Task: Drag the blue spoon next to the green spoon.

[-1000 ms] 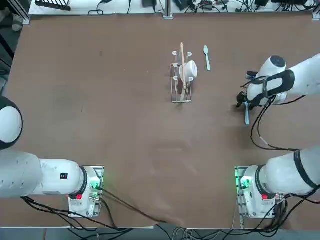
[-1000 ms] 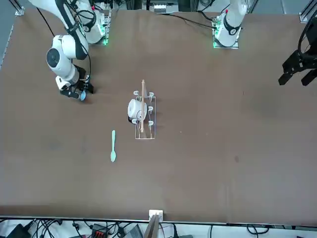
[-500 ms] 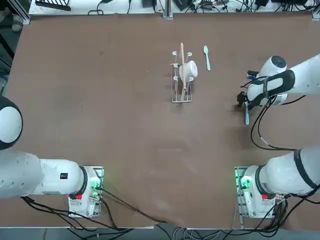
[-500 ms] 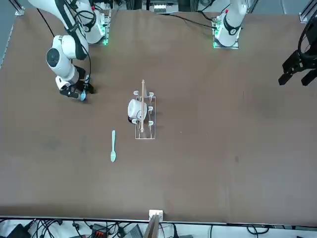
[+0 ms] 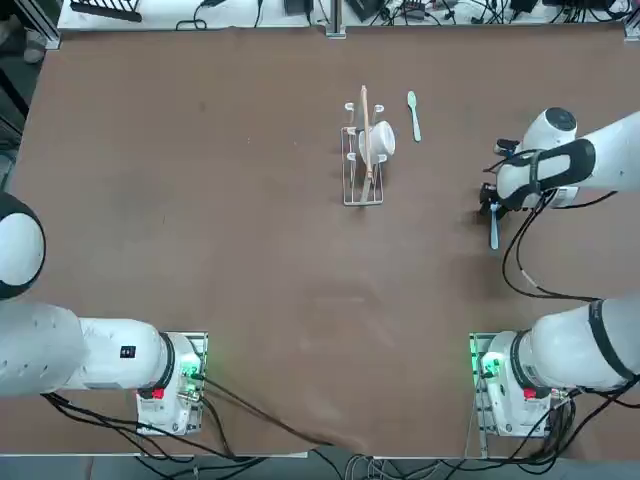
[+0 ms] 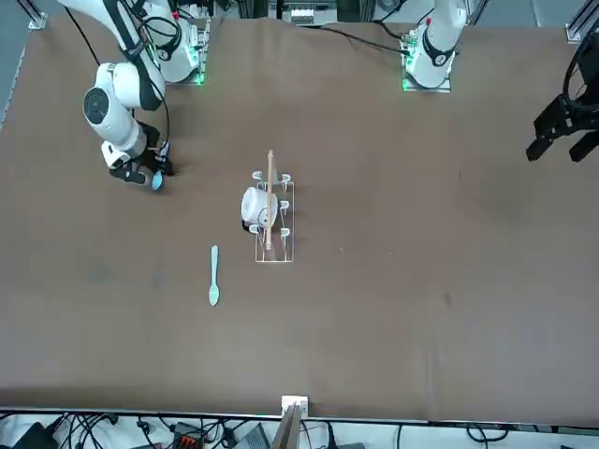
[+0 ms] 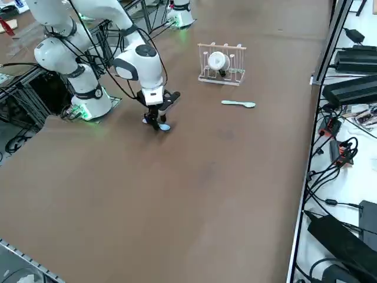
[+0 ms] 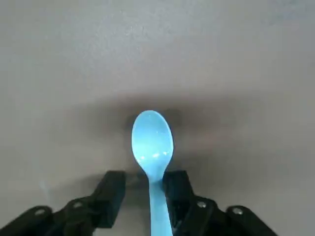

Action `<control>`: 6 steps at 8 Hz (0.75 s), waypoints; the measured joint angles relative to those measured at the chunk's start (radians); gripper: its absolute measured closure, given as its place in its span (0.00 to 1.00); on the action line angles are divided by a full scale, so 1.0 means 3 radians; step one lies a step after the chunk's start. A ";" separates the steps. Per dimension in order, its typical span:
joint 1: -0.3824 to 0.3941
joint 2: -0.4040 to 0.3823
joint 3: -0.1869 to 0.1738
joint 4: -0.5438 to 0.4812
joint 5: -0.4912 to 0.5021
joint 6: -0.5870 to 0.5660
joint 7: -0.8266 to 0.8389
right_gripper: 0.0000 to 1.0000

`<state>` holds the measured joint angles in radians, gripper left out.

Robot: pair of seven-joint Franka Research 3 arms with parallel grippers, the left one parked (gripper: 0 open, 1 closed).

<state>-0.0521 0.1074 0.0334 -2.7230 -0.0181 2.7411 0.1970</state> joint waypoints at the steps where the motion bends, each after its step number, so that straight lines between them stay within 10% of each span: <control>1: 0.0000 0.0000 0.0000 0.0000 0.0000 -0.0002 0.0000 0.46; 6: 0.0000 -0.0023 0.0005 0.0002 0.0000 -0.0015 -0.0007 0.68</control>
<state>-0.0520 0.1004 0.0349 -2.7223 -0.0181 2.7367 0.1949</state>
